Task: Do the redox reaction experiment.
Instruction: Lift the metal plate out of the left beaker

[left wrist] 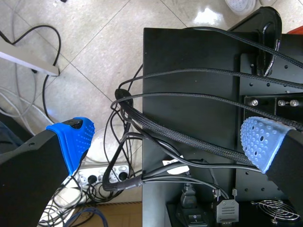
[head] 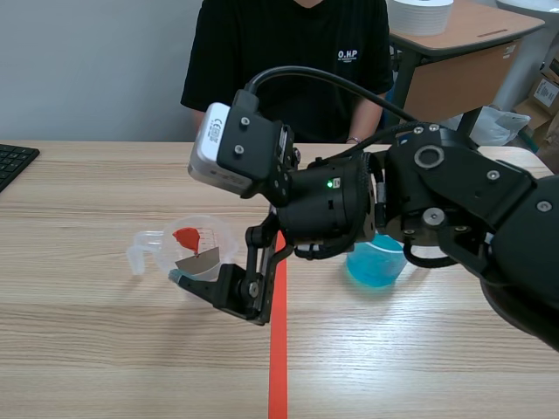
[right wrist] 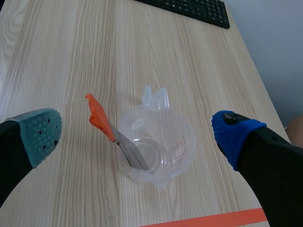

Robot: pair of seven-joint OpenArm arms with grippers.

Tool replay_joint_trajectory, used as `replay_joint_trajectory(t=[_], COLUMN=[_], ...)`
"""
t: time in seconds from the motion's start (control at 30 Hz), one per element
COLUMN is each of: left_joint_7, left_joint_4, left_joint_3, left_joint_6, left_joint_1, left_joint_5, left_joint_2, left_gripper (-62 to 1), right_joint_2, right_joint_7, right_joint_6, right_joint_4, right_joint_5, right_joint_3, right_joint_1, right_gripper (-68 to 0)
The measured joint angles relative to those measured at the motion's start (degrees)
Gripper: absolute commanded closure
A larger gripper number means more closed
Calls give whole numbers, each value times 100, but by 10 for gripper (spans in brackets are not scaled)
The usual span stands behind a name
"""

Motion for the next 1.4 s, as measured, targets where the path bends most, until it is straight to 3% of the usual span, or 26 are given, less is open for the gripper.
replay_joint_trajectory(t=[0.27,0.6,1.17,1.3,1.4], left_joint_7=[0,4,4,2,4], left_joint_4=[0,0,0,0,0], left_joint_3=[0,428,428,428,428], left_joint_6=[0,-4,-22,-129,-127], left_joint_1=[0,0,0,-2,0], left_joint_5=[0,2,0,0,0], left_joint_2=[0,-223,-238,-317,-348], left_gripper=[-623,-623,-623,-623,-612], right_joint_2=[0,2,2,2,2], right_joint_7=[271,306,313,313,313], right_joint_6=[17,20,20,20,20], right_joint_4=[-122,-122,-122,-122,-122], right_joint_5=[-122,-337,-334,-315,-7], right_joint_3=[-160,-160,-160,-160,-160], right_joint_1=[232,291,291,291,291], right_gripper=[-656,-416,-12,-13,-13])
